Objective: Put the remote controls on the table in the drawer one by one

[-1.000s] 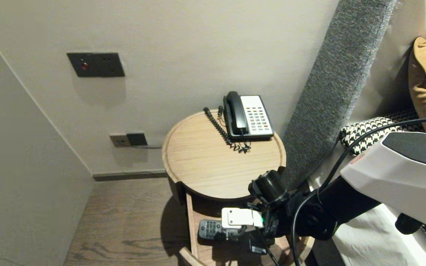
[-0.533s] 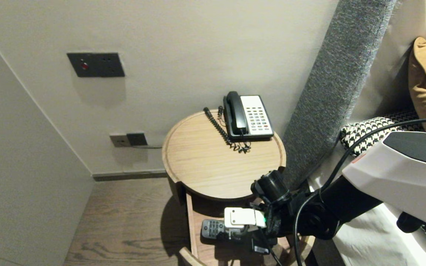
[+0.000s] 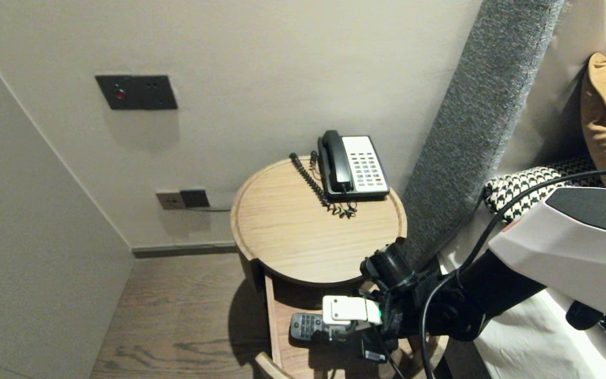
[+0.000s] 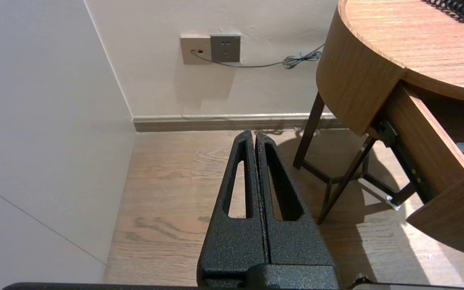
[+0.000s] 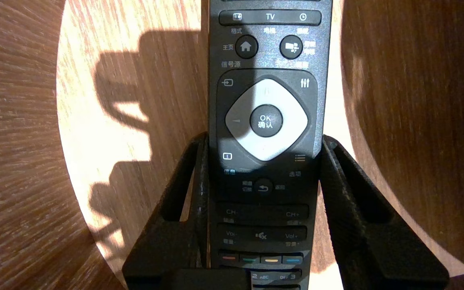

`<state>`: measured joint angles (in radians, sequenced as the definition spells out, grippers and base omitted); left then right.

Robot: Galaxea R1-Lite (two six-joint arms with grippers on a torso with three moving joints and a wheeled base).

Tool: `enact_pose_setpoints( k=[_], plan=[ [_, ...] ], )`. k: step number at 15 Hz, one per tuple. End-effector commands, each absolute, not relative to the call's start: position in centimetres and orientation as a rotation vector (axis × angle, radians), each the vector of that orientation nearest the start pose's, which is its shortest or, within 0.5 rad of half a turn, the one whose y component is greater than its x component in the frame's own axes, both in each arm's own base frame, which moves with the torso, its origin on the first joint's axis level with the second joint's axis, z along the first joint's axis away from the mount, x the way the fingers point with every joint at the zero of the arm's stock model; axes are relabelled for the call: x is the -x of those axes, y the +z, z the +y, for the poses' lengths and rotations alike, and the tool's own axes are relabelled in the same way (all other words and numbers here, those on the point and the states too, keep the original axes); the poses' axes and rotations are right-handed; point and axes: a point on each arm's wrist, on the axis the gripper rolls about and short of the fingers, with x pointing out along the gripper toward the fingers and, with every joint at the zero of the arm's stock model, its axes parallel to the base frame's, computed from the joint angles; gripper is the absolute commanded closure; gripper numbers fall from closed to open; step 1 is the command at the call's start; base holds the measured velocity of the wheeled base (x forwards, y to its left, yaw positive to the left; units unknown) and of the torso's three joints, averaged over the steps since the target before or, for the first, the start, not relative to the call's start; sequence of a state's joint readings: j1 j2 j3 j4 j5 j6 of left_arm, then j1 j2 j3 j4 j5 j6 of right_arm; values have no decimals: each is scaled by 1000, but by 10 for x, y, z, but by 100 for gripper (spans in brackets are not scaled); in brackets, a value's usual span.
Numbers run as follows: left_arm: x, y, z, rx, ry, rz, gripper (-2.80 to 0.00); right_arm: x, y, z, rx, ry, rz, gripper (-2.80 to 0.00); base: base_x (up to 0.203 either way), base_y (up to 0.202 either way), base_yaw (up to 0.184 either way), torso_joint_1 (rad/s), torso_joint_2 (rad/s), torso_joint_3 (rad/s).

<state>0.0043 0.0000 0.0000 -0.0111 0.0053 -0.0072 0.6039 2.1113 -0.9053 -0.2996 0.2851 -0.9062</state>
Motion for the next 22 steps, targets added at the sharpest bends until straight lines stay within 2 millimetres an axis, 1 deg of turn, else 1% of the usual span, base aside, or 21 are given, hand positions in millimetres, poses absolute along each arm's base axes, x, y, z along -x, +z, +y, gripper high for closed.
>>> enact_pose_setpoints(
  k=[1, 7, 14, 22],
  plan=[
    [23, 77, 0, 8, 11, -12, 0, -285, 42, 204, 933, 1199, 479, -280, 0, 0, 0, 0, 0, 0],
    [23, 77, 0, 8, 11, -12, 0, -283, 46, 202, 928, 1200, 469, -280, 0, 0, 0, 0, 0, 0],
    [23, 77, 0, 8, 11, -11, 0, -271, 77, 193, 906, 1166, 410, -280, 0, 0, 0, 0, 0, 0],
    [23, 77, 0, 8, 11, -12, 0, -243, 114, 174, 882, 1128, 355, -280, 0, 0, 0, 0, 0, 0]
  ],
)
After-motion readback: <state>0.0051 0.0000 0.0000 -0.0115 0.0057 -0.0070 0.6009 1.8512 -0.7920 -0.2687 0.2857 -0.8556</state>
